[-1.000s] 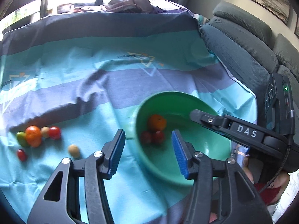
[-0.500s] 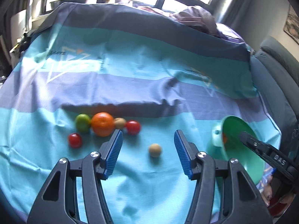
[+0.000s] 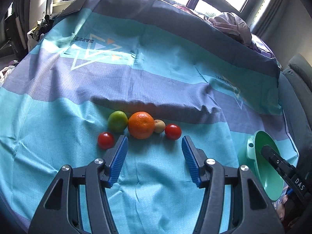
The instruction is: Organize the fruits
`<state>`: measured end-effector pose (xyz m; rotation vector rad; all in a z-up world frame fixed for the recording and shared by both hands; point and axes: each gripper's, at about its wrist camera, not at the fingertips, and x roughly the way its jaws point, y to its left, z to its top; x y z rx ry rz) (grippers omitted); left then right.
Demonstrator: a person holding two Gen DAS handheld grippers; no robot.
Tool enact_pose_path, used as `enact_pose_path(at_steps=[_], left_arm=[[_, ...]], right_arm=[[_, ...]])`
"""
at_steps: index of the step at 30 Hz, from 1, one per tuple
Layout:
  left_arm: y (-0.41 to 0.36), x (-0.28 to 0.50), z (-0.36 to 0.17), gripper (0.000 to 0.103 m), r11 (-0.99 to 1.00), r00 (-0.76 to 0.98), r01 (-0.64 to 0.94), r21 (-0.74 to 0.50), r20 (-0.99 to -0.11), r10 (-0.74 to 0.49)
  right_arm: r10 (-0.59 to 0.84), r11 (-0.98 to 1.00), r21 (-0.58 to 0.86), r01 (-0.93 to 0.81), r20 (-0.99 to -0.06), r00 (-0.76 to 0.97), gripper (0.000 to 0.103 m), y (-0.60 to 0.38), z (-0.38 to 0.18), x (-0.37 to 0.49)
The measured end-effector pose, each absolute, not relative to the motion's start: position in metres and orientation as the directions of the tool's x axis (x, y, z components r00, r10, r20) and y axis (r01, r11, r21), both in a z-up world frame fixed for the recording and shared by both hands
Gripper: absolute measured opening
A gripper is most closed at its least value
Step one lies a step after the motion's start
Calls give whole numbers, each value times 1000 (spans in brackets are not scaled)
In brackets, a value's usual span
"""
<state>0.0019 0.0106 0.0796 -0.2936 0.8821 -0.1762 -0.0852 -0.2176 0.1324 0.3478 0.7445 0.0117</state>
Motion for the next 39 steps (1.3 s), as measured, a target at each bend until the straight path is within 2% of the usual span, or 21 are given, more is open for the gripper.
enact_pose_path(at_steps=[27,39], left_arm=[[9,5,72,57,950,601,31,-310,-754,-266],[15,11,69,56,954,605,8,-299,-758,-243]], right_arm=[[145,947,309,92,-664,734,40,-209,133,-85],[237,957,289,-22,-738,631,40,-160,153,-38]])
